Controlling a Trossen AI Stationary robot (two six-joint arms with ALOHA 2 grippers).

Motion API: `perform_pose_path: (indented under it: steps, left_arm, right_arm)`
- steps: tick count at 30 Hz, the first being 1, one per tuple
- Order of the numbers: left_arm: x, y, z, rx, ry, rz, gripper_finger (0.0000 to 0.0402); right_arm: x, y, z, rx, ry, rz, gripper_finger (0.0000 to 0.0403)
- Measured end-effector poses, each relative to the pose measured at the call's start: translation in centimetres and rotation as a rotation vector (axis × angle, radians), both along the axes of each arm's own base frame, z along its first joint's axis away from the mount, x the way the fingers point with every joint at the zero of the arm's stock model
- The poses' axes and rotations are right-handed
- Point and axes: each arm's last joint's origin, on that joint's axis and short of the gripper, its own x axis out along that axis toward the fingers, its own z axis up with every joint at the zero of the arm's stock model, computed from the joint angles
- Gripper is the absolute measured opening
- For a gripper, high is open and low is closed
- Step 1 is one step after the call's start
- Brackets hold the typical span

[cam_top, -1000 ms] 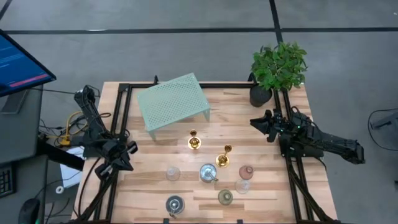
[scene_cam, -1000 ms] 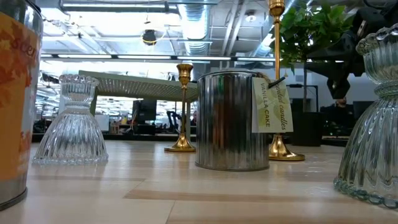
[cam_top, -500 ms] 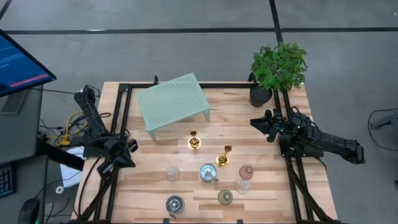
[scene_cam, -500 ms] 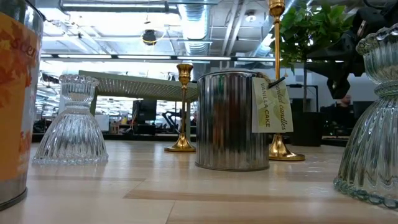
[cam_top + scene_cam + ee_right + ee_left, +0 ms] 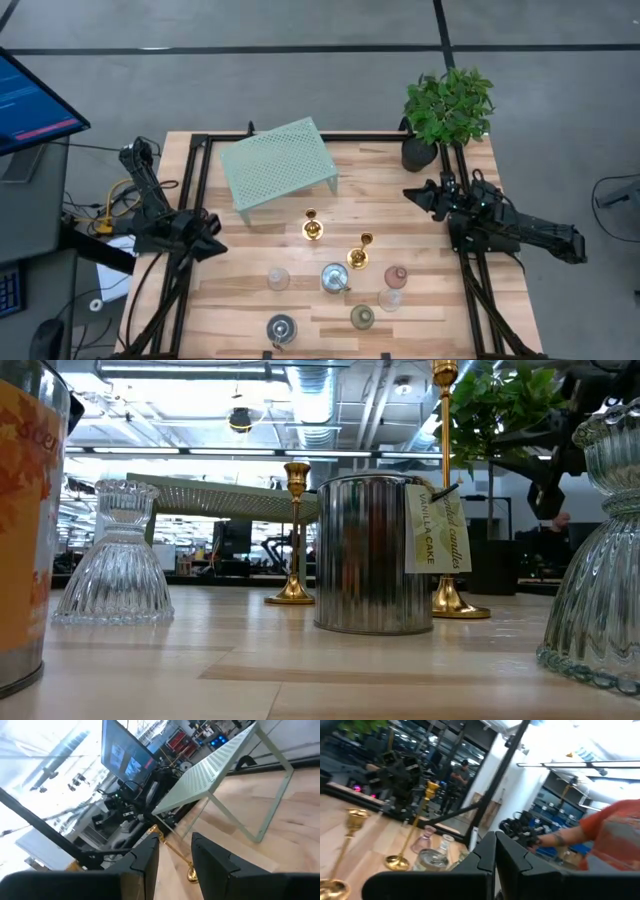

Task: Pick & Place candle stick holders
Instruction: Put the right gold candle holder on the shelf

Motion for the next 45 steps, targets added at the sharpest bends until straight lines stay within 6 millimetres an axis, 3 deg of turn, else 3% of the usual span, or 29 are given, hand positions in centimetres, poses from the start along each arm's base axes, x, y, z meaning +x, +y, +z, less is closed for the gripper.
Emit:
perform_pose_path:
  steps: [4, 10, 16, 18, 20, 26, 31, 34, 40, 45]
  left_arm:
    - [0.0, 0.1, 0.0, -0.007, 0.013, 0.028, 0.0008]
    - [0.1, 0.2, -0.1, -0.005, 0.036, 0.083, 0.0008]
    - [0.1, 0.3, -0.1, -0.006, 0.039, 0.09, 0.0008]
    - [0.1, 0.3, -0.1, -0.009, 0.039, 0.089, 0.0008]
    - [0.1, 0.3, -0.1, -0.021, 0.039, 0.086, 0.0008]
    - [0.1, 0.3, -0.1, -0.026, 0.038, 0.085, 0.0008]
    - [0.1, 0.3, -0.1, -0.028, 0.038, 0.084, 0.0008]
    - [0.1, 0.3, -0.1, -0.028, 0.038, 0.084, 0.0008]
    - [0.1, 0.4, -0.1, -0.036, 0.054, 0.116, 0.0008]
    - [0.1, 0.5, -0.2, -0.039, 0.073, 0.159, 0.0008]
  right_arm:
    - [-0.1, 0.1, 0.8, 0.031, -0.086, 0.019, 0.0106]
    - [-1.0, 0.3, 3.7, -0.182, -0.36, -0.026, 0.0106]
    - [-1.0, 0.6, 4.0, -0.122, -0.397, 0.044, 0.0106]
    - [-1.2, 1.0, 5.1, -0.145, -0.389, 0.117, 0.0106]
    - [-1.2, 1.3, 6.6, -0.176, -0.318, 0.174, 0.0105]
    - [0.0, 2.2, 9.8, -0.262, 0.175, 0.325, 0.0093]
    - [1.1, 3.2, 10.3, -0.352, 0.493, 0.457, 0.0092]
    - [1.7, 4.1, 9.4, -0.428, 0.636, 0.52, 0.0092]
    - [3.7, 6.0, 8.5, -0.509, 0.649, 0.633, 0.0104]
    - [5.6, 7.3, 8.2, -0.531, 0.631, 0.661, 0.0155]
